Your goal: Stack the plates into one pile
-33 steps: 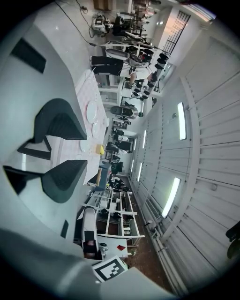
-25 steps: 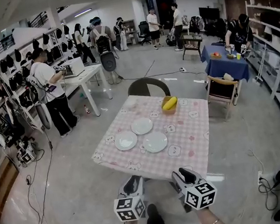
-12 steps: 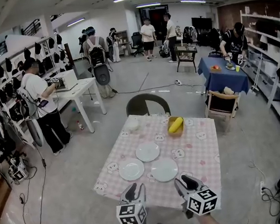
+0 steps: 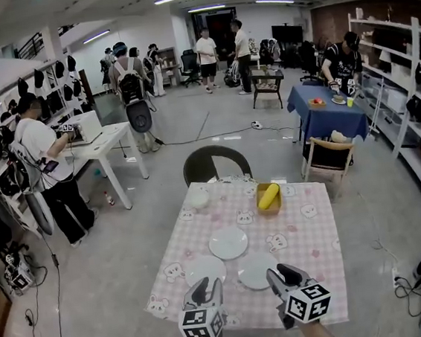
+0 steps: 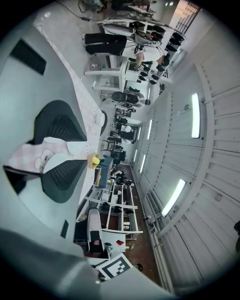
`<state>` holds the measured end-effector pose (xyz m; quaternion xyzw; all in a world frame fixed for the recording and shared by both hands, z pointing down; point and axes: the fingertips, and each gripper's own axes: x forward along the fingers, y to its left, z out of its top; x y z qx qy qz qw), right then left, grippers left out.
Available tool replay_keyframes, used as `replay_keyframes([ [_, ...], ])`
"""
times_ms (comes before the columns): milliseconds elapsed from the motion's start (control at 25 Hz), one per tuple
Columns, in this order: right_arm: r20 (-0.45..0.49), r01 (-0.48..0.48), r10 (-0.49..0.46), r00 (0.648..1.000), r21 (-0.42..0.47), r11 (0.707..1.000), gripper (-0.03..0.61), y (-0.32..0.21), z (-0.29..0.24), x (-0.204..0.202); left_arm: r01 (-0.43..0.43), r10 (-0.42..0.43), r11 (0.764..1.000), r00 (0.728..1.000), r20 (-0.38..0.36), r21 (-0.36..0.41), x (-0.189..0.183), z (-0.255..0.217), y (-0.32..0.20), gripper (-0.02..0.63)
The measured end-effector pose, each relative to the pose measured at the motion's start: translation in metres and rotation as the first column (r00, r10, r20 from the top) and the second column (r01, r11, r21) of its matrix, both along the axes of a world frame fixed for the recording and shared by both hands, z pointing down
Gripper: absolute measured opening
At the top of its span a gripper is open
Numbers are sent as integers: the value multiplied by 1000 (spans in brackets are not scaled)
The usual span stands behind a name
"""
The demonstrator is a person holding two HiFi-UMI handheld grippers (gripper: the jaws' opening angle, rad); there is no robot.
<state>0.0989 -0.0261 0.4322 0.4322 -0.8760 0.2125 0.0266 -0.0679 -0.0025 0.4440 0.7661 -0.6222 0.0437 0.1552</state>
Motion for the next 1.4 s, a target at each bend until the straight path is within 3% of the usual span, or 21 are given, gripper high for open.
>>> replay_keyframes([
  [360, -20, -29, 28, 999, -36, 999, 130, -21, 8, -12, -23, 22, 999, 999, -25, -31, -16, 11, -22, 132],
  [1040, -6, -75, 74, 997, -43, 996, 130, -83, 26, 15, -51, 51, 998, 999, 5, -42, 2, 25, -94, 130],
  [1400, -28, -92, 89, 996, -114, 989, 132, -106, 57, 25, -101, 102, 984, 995, 4, -149, 26, 61, -119, 130],
])
